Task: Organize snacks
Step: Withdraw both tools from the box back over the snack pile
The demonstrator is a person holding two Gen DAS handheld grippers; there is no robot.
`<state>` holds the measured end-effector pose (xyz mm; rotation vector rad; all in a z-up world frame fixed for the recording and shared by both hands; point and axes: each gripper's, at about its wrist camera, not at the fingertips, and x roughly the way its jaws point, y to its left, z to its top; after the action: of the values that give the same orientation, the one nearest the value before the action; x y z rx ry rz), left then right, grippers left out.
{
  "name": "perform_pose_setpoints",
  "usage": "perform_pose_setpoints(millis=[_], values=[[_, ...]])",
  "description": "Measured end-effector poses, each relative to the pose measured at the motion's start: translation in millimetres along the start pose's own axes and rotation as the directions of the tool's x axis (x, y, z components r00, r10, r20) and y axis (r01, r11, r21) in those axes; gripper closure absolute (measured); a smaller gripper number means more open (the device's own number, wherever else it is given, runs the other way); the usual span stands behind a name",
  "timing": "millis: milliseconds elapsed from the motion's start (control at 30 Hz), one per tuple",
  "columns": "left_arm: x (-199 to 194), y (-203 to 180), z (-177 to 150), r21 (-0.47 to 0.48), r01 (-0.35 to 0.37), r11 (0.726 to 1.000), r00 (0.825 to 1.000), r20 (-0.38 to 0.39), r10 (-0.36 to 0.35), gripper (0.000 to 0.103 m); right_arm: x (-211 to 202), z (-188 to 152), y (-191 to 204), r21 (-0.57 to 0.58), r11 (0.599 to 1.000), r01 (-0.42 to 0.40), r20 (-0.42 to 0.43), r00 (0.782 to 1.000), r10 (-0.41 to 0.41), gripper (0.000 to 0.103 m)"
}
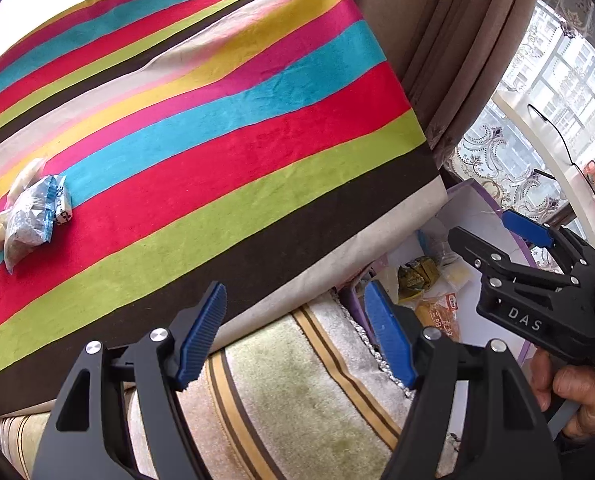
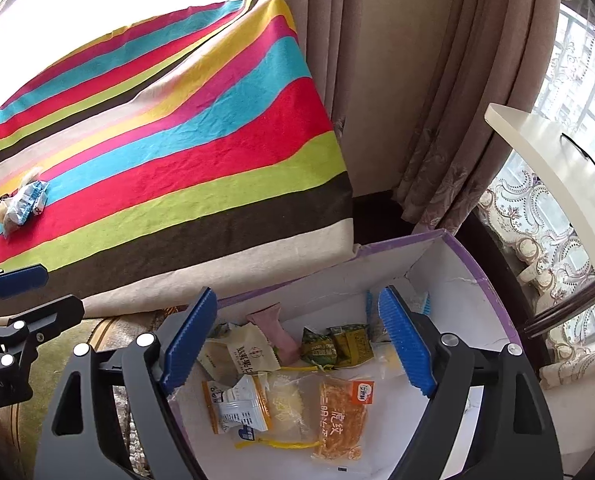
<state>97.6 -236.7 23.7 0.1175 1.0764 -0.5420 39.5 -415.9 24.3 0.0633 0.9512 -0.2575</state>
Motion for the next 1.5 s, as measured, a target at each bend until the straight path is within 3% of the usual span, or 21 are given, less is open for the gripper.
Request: perform_pose_setpoints(millis=[433, 800, 1100, 1500], values=[[-20, 60, -9, -0.129, -0.043, 0.991, 0.998, 0.039, 0.048, 0.031, -3, 14, 43, -0.042, 0.997, -0.064, -0.005, 0.998, 0.064, 0.017], [-42, 131, -31, -0.271, -0.08, 0.959, 0.994, 0.053, 0.098, 0.031, 2, 28, 112, -0.091, 0.98, -0.179, -0.034, 0.984, 0.176, 0.016], [-62, 193, -54, -0.389, -0.134, 0.911, 0.984, 0.055, 0.168, 0.031, 5, 43, 180, -0.15, 0.961, -0.232, -0.027, 0.973, 0.231, 0.016], [-77, 270, -70, -0.542, -0.178, 0.822, 0.965, 0.067, 0.254, 0.031, 10, 57, 258, -0.227, 0.928, -0.295, -0.008, 0.953, 0.301, 0.016]])
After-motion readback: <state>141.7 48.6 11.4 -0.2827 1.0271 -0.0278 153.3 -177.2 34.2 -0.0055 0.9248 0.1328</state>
